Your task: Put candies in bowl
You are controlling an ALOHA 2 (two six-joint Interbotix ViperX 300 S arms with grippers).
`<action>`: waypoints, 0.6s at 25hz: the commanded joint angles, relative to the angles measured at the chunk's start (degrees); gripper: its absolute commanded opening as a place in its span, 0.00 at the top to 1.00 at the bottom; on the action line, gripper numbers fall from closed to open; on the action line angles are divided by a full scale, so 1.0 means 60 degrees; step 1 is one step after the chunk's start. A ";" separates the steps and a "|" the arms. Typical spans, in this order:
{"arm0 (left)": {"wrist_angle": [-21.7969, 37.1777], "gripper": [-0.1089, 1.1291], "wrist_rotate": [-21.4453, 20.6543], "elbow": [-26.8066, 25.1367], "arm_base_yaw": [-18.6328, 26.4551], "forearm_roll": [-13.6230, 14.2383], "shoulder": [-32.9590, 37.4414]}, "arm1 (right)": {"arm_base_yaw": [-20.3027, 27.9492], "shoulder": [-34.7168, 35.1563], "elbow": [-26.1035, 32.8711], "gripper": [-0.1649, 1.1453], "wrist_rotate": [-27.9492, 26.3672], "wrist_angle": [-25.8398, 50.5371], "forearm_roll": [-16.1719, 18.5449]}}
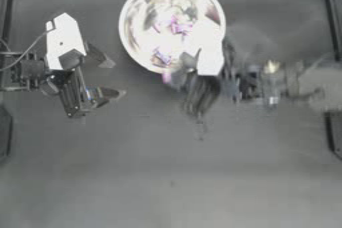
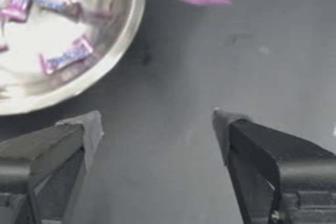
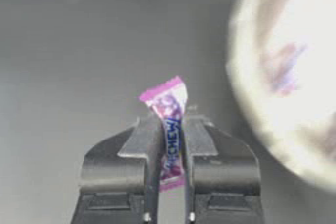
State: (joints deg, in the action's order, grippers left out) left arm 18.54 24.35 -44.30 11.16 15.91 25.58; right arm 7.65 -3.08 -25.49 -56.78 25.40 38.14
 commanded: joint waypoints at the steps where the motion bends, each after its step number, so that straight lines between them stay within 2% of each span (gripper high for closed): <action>1: -0.0088 0.12 0.0015 0.0103 -0.0015 -0.0073 0.0308 | 0.0718 -0.0293 0.0103 0.56 -0.0029 -0.0601 0.0293; 7: -0.0234 0.12 0.0015 0.0059 -0.0029 -0.0088 0.0308 | 0.2021 0.0000 0.0264 0.56 -0.0088 -0.1465 0.0732; 10: -0.0337 0.12 0.0015 0.0059 -0.0029 -0.0088 0.0293 | 0.2476 0.0396 0.0454 0.56 -0.0015 -0.1626 0.0747; 15: -0.0469 0.12 0.0015 0.0000 -0.0029 -0.0103 0.0264 | 0.3047 0.1172 0.0879 0.56 0.0000 -0.1626 0.1187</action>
State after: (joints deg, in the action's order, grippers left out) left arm 16.26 24.35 -44.91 10.99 15.38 25.58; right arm 25.22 4.31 -22.24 -56.87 15.91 44.38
